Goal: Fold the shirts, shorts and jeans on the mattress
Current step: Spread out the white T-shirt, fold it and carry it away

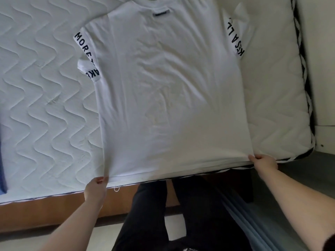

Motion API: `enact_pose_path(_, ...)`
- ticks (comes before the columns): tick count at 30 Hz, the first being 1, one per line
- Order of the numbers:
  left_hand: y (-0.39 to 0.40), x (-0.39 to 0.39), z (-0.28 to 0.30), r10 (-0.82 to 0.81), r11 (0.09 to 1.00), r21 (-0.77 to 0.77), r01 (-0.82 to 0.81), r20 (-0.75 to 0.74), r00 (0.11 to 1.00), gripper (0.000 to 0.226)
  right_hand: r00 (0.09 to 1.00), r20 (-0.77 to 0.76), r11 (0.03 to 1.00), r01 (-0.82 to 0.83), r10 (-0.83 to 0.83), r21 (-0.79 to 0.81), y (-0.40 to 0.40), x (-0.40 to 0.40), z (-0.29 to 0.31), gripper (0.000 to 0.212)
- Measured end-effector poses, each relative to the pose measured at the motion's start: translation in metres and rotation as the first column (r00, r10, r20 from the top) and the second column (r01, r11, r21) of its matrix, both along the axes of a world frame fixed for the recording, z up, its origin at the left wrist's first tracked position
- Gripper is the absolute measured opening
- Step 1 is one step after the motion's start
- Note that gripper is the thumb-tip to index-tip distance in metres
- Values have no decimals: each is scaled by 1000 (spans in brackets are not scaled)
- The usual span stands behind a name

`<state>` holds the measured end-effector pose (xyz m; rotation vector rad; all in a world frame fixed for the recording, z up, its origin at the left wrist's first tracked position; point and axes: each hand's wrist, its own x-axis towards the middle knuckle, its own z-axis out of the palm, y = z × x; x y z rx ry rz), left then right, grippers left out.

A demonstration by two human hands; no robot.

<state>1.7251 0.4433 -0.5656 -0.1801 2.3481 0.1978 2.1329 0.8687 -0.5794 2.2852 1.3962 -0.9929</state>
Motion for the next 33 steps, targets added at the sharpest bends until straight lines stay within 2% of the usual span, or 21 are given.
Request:
enact_pose_path(6,-5,6,-4,-53,998,-33,55,36,998,39,992,66,993,-108,111,-38,-2,4,8,39)
enact_pose_path(13,-1,4,-6,-36,998,-48,38,39,999,38,987,82,986,-132,141,-101,0,-1,6,41)
enact_pose_path(20,2,-4,-2,-69,996,-55,69,15,998,32,965,161,977,-196,207,-78,5,1,7,36)
enact_pose_path(23,6,-2,0,-131,991,-18,132,12,991,32,965,200,985,-159,169,-66,2,-8,8,38)
enact_pose_path(26,11,3,4,-175,984,25,177,-48,983,30,946,308,990,-126,98,71,-8,-36,20,48)
enact_pose_path(28,19,8,8,-217,976,-11,217,-127,968,36,937,289,932,-270,196,243,-21,-60,27,55)
enact_pose_path(30,31,14,11,-288,957,-12,291,-202,936,39,896,204,819,-443,394,363,-39,-87,31,59)
enact_pose_path(33,59,17,12,-426,885,65,460,-281,860,43,712,97,636,-672,695,379,-65,-134,23,65)
